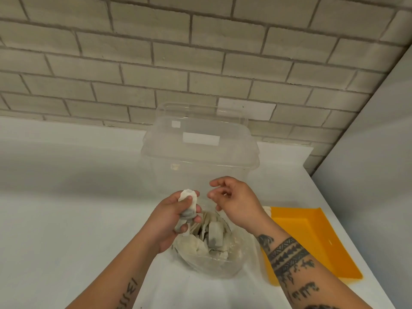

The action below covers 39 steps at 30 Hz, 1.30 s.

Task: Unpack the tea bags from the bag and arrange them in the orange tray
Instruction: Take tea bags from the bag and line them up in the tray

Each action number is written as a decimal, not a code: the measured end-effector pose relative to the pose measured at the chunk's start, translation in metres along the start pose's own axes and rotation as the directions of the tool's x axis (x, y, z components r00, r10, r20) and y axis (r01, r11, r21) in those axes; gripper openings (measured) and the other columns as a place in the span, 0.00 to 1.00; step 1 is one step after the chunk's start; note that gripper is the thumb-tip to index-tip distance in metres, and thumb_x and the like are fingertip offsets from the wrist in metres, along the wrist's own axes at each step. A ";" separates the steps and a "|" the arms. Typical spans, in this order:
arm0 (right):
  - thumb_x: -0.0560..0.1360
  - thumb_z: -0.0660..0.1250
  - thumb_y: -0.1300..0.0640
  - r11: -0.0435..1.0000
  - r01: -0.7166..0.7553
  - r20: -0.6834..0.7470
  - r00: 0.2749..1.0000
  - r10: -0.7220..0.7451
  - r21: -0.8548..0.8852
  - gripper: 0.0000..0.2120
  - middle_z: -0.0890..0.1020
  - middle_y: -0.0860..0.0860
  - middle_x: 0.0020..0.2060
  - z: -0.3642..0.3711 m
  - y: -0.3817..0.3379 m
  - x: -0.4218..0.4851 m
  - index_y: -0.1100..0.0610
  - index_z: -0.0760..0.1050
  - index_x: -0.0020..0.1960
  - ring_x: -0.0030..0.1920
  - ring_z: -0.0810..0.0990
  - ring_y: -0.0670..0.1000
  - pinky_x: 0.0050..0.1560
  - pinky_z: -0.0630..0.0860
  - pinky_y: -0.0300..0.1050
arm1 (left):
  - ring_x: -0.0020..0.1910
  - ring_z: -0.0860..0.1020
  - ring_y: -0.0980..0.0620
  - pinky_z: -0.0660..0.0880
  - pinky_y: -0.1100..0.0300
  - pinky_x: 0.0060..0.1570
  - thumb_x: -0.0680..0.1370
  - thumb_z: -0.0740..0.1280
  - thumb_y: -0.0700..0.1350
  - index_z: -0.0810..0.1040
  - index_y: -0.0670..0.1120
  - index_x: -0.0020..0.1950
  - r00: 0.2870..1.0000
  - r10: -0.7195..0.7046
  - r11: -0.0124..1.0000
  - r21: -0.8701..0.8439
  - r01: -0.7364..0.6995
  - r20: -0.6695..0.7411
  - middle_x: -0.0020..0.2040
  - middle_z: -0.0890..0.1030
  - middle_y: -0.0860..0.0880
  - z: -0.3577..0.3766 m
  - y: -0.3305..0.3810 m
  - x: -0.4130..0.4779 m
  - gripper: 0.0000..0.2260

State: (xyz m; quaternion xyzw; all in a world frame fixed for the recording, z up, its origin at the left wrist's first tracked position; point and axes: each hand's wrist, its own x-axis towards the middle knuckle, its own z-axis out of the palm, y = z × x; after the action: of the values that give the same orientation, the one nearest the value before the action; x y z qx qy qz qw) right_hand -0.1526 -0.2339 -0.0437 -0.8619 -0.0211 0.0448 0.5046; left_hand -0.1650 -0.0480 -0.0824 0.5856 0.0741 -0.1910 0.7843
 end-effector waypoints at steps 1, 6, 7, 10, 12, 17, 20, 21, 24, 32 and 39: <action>0.77 0.71 0.56 0.999 0.004 -0.014 1.000 -0.005 -0.050 0.06 0.85 0.44 0.43 0.001 0.005 -0.001 0.45 0.80 0.52 0.37 0.82 0.40 0.42 0.75 0.34 | 0.38 0.82 0.48 0.66 0.63 0.25 0.84 0.62 0.43 0.78 0.43 0.65 1.000 -0.002 0.999 -0.048 0.001 -0.028 0.44 0.84 0.45 -0.003 0.000 0.000 0.12; 0.72 0.70 0.59 0.812 0.175 0.311 0.950 0.009 -0.557 0.17 0.82 0.40 0.47 0.026 0.031 -0.016 0.41 0.82 0.55 0.45 0.79 0.39 0.44 0.73 0.32 | 0.54 0.85 0.41 0.68 0.64 0.25 0.84 0.58 0.37 0.77 0.46 0.65 0.998 -0.005 0.985 -0.170 -0.005 -0.062 0.56 0.86 0.43 -0.008 -0.005 0.000 0.14; 0.71 0.69 0.59 0.748 0.241 0.346 0.938 -0.015 -0.619 0.19 0.82 0.42 0.51 0.033 0.038 -0.017 0.40 0.82 0.56 0.49 0.79 0.45 0.47 0.76 0.39 | 0.56 0.85 0.40 0.68 0.64 0.25 0.83 0.57 0.35 0.77 0.47 0.65 0.998 -0.003 0.985 -0.173 -0.008 -0.064 0.56 0.86 0.43 -0.007 -0.006 0.000 0.16; 0.74 0.65 0.59 0.660 0.314 0.356 0.931 -0.075 -0.682 0.17 0.82 0.45 0.55 0.045 0.052 -0.020 0.43 0.82 0.57 0.55 0.79 0.51 0.50 0.76 0.45 | 0.54 0.85 0.41 0.68 0.62 0.26 0.81 0.56 0.32 0.78 0.51 0.65 0.997 0.007 0.989 -0.146 -0.019 -0.078 0.53 0.86 0.45 -0.004 -0.009 -0.001 0.21; 0.75 0.65 0.58 0.746 0.242 0.298 0.952 -0.061 -0.621 0.13 0.83 0.45 0.51 0.040 0.052 -0.021 0.45 0.82 0.55 0.51 0.80 0.49 0.48 0.75 0.43 | 0.48 0.85 0.44 0.67 0.61 0.27 0.81 0.57 0.33 0.79 0.52 0.64 0.996 0.021 0.993 -0.110 -0.030 -0.082 0.48 0.85 0.46 -0.004 -0.009 -0.002 0.20; 0.75 0.74 0.52 0.966 0.046 0.176 0.984 -0.001 -0.253 0.03 0.79 0.42 0.35 0.008 0.031 -0.020 0.46 0.80 0.46 0.33 0.75 0.39 0.37 0.71 0.33 | 0.39 0.80 0.49 0.64 0.59 0.30 0.84 0.63 0.46 0.82 0.56 0.60 0.993 0.061 0.998 0.000 -0.061 -0.105 0.44 0.78 0.47 -0.002 -0.008 -0.007 0.10; 0.73 0.77 0.55 1.000 -0.017 0.188 0.982 0.019 -0.008 0.06 0.80 0.43 0.32 -0.014 0.014 -0.024 0.51 0.81 0.48 0.32 0.77 0.42 0.37 0.74 0.37 | 0.37 0.77 0.49 0.65 0.59 0.31 0.84 0.64 0.51 0.83 0.56 0.54 0.993 0.079 0.991 0.111 -0.070 -0.083 0.45 0.79 0.48 0.008 -0.005 -0.009 0.08; 0.73 0.77 0.57 0.999 -0.032 0.212 0.977 0.022 0.045 0.07 0.81 0.44 0.32 -0.020 0.010 -0.026 0.52 0.80 0.49 0.33 0.77 0.44 0.37 0.74 0.38 | 0.37 0.77 0.49 0.65 0.59 0.31 0.83 0.64 0.53 0.83 0.55 0.54 0.996 0.080 0.988 0.136 -0.073 -0.048 0.45 0.80 0.48 0.013 -0.004 -0.012 0.08; 0.72 0.78 0.56 0.996 -0.033 0.229 0.973 0.013 0.086 0.10 0.82 0.47 0.34 -0.032 0.006 -0.032 0.53 0.79 0.49 0.34 0.77 0.48 0.40 0.75 0.43 | 0.36 0.77 0.49 0.65 0.59 0.30 0.82 0.64 0.54 0.82 0.50 0.55 0.992 0.067 0.974 0.208 -0.088 0.107 0.44 0.83 0.47 0.027 -0.004 -0.020 0.11; 0.75 0.74 0.56 0.903 -0.137 -0.003 0.989 0.151 0.408 0.12 0.84 0.47 0.39 -0.053 0.036 -0.059 0.54 0.79 0.57 0.39 0.80 0.47 0.36 0.73 0.40 | 0.33 0.77 0.51 0.66 0.60 0.28 0.80 0.70 0.47 0.82 0.47 0.52 0.991 0.124 0.971 0.200 -0.133 0.057 0.41 0.82 0.46 0.073 -0.016 -0.014 0.04; 0.75 0.74 0.58 0.968 -0.041 -0.140 0.987 0.078 0.247 0.05 0.78 0.50 0.33 -0.096 0.064 -0.063 0.57 0.81 0.42 0.35 0.73 0.47 0.38 0.70 0.43 | 0.33 0.78 0.53 0.66 0.61 0.28 0.80 0.71 0.47 0.82 0.49 0.51 0.990 0.139 0.962 0.231 -0.144 0.038 0.33 0.79 0.52 0.138 -0.020 -0.001 0.03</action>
State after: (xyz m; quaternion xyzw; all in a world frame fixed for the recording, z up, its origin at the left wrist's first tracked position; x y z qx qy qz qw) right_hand -0.2068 -0.3535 -0.0491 -0.7947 0.0483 -0.0023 0.6050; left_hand -0.1883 -0.1834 -0.0581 0.6754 0.0005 -0.1481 0.7224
